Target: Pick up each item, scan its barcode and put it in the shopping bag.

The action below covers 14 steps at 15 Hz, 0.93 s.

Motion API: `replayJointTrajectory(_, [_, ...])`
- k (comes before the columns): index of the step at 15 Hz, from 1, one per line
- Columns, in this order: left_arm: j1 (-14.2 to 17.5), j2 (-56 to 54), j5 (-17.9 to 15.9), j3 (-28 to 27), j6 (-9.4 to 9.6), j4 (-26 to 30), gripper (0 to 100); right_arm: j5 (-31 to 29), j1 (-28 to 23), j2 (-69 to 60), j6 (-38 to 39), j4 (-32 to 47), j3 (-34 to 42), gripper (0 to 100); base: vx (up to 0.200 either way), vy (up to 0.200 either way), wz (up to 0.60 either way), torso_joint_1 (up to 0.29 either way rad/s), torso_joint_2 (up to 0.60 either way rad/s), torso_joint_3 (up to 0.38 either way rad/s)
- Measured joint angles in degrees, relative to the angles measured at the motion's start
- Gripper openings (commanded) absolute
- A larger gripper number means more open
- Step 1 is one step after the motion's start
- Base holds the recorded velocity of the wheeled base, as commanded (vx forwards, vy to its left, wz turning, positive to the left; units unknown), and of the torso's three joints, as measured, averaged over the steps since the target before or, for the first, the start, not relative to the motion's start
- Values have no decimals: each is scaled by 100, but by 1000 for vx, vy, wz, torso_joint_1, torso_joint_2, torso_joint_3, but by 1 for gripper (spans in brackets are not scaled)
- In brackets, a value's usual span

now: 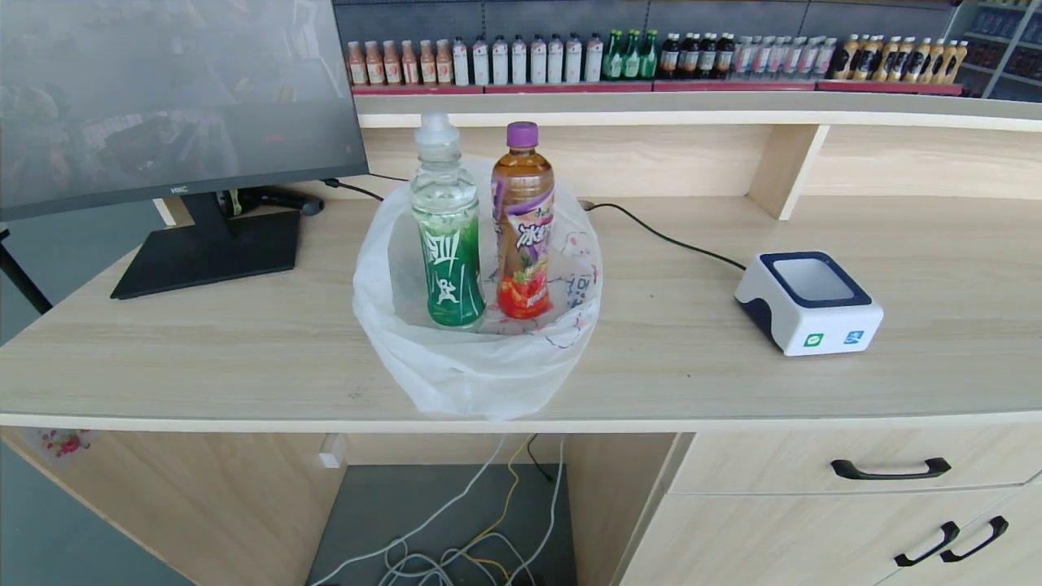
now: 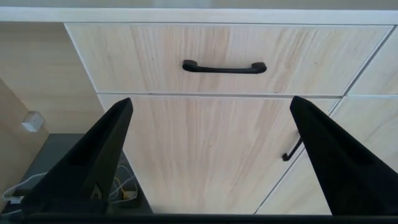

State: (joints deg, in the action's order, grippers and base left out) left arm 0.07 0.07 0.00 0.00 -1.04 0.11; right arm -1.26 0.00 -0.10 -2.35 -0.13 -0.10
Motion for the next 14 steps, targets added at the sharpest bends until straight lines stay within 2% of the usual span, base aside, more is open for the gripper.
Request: replayJointTrajectory(14, [0,0,0,0,-7,0,100,2,0,2,9,-2,0,100,0,-200,0,3,1,2])
